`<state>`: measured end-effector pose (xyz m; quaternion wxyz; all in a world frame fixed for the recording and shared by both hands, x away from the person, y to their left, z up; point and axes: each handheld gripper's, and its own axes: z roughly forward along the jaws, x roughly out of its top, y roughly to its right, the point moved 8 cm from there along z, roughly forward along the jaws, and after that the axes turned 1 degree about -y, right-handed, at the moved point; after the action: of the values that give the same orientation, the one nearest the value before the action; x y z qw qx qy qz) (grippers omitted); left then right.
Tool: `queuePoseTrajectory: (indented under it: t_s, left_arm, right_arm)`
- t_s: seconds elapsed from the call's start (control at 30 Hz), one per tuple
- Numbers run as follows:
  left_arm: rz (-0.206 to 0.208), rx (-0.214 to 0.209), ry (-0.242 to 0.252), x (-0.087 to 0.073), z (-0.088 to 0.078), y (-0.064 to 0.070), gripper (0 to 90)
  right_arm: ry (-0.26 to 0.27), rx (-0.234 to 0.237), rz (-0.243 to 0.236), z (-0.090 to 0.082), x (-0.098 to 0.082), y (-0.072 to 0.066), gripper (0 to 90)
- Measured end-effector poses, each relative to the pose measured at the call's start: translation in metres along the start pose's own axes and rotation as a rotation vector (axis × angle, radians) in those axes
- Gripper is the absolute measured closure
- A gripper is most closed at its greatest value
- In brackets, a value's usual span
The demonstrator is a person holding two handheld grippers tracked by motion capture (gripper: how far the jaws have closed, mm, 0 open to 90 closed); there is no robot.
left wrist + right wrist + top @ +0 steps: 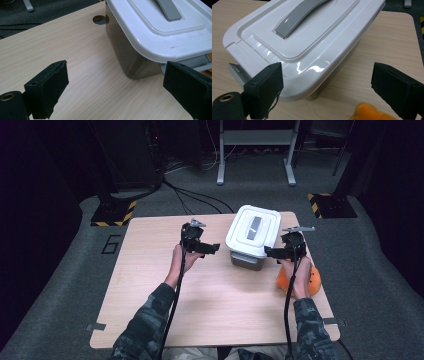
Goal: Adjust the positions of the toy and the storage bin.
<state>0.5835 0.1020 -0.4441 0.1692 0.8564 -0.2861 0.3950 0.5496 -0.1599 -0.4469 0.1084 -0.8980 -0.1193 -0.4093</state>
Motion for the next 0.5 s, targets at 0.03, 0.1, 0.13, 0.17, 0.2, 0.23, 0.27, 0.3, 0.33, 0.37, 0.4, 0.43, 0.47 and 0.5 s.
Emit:
queuePoseTrajectory:
  t_s: [0.03,0.1,0.13,0.17,0.2,0.23,0.27,0.3,0.33,0.37,0.4,0.43,0.47,0.5]
  left_arm:
    - [0.006,0.007,0.003,0.003,0.002,0.0,5.6]
    - [0.003,0.011,-0.004,0.007,0.006,-0.001,5.6]
    - [0.001,0.009,-0.002,0.009,0.007,-0.001,5.6]
    - [-0.004,0.007,-0.002,0.011,0.008,0.0,5.6]
    - [0.001,0.003,-0.004,0.013,0.01,0.0,5.7]
    - [-0.004,0.006,0.003,0.015,0.012,0.0,6.0]
    - [-0.005,0.003,0.001,0.017,0.013,0.001,6.0]
    - [-0.008,0.0,-0.001,0.018,0.015,0.003,6.0]
    - [-0.008,0.0,-0.004,0.019,0.017,0.003,6.0]
    - [-0.01,-0.003,-0.005,0.02,0.02,0.004,6.0]
    - [-0.011,-0.002,-0.008,0.021,0.022,0.005,6.1]
    - [-0.008,0.001,-0.014,0.022,0.024,0.005,6.2]
    - [-0.012,0.002,-0.012,0.024,0.026,0.005,6.4]
    - [-0.005,0.009,-0.016,0.025,0.028,0.005,6.9]
  right_arm:
    - [0.0,0.0,0.0,0.001,0.001,0.0,9.6]
    - [-0.003,0.0,0.004,0.003,0.002,0.001,9.7]
    - [-0.003,-0.002,0.011,0.004,0.003,0.0,10.2]
    - [-0.006,-0.002,0.006,0.005,0.004,0.001,10.5]
    - [-0.006,-0.001,0.004,0.006,0.005,0.001,10.7]
    - [-0.007,-0.001,0.005,0.008,0.005,0.001,11.0]
    - [-0.009,0.0,0.005,0.009,0.006,0.001,11.4]
    - [-0.008,0.0,0.012,0.01,0.007,0.0,12.3]
    - [-0.01,-0.001,0.007,0.01,0.007,0.001,12.9]
    - [-0.012,-0.001,0.007,0.011,0.007,0.001,12.9]
    - [-0.014,-0.002,0.013,0.012,0.007,0.0,13.1]
    - [-0.016,-0.003,0.014,0.013,0.008,0.0,13.5]
    - [-0.017,-0.004,0.012,0.013,0.008,0.0,13.7]
    - [-0.018,-0.006,0.012,0.014,0.008,0.001,13.8]
